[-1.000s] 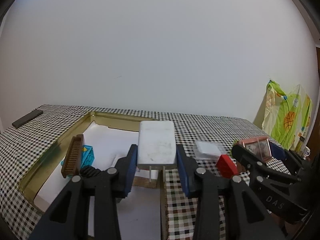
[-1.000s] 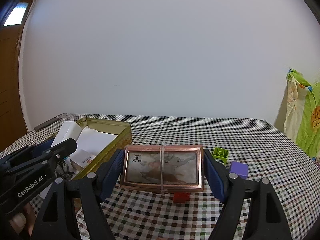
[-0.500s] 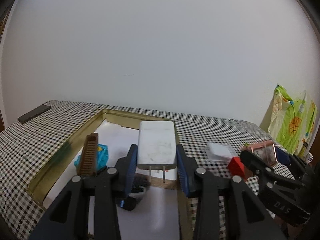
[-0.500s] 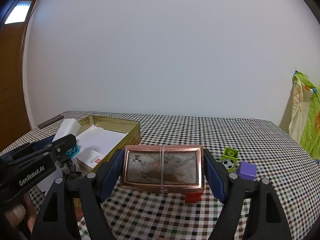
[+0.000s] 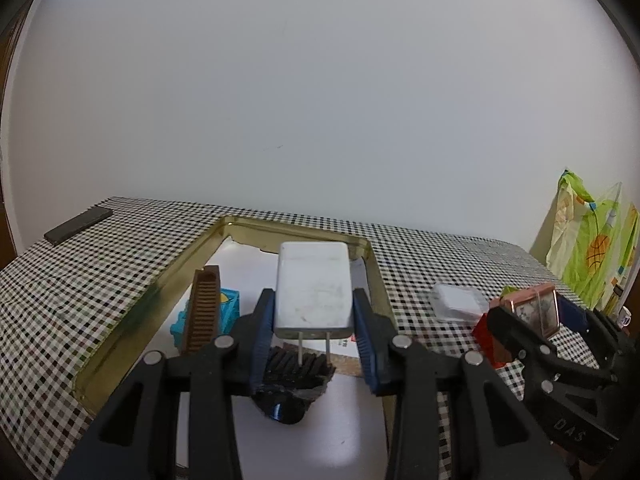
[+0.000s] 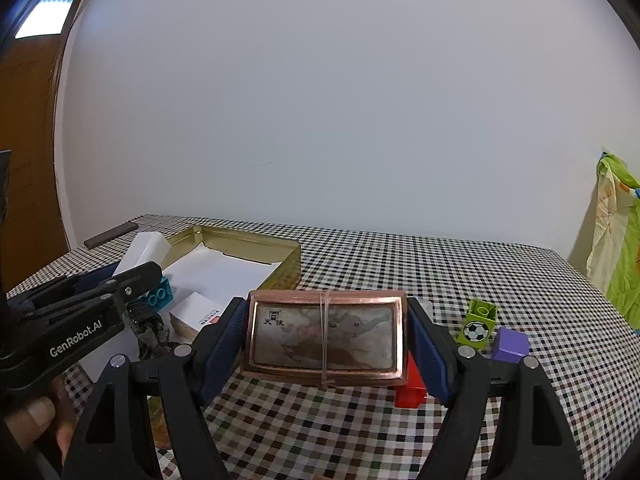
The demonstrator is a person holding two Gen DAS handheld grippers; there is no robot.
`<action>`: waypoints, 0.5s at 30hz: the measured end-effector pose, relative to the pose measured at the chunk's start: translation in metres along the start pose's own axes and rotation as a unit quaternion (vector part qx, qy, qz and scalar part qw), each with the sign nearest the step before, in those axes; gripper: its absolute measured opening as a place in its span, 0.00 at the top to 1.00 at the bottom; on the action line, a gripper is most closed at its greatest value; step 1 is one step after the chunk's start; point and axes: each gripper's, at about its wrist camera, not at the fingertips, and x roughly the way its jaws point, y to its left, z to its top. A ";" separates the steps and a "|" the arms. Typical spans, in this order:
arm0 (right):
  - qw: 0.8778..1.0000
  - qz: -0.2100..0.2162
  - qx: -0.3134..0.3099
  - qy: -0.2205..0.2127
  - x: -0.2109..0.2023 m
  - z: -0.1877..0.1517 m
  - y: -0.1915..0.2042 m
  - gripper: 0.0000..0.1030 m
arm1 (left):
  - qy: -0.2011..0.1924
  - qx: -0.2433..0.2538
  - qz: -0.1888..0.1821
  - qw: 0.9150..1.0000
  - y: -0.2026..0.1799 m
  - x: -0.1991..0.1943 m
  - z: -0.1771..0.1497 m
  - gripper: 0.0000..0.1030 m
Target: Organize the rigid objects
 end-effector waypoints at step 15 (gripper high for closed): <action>0.999 0.027 -0.015 0.011 0.001 0.000 0.013 0.29 | 0.010 0.006 0.015 1.000 0.011 0.001 0.002 0.64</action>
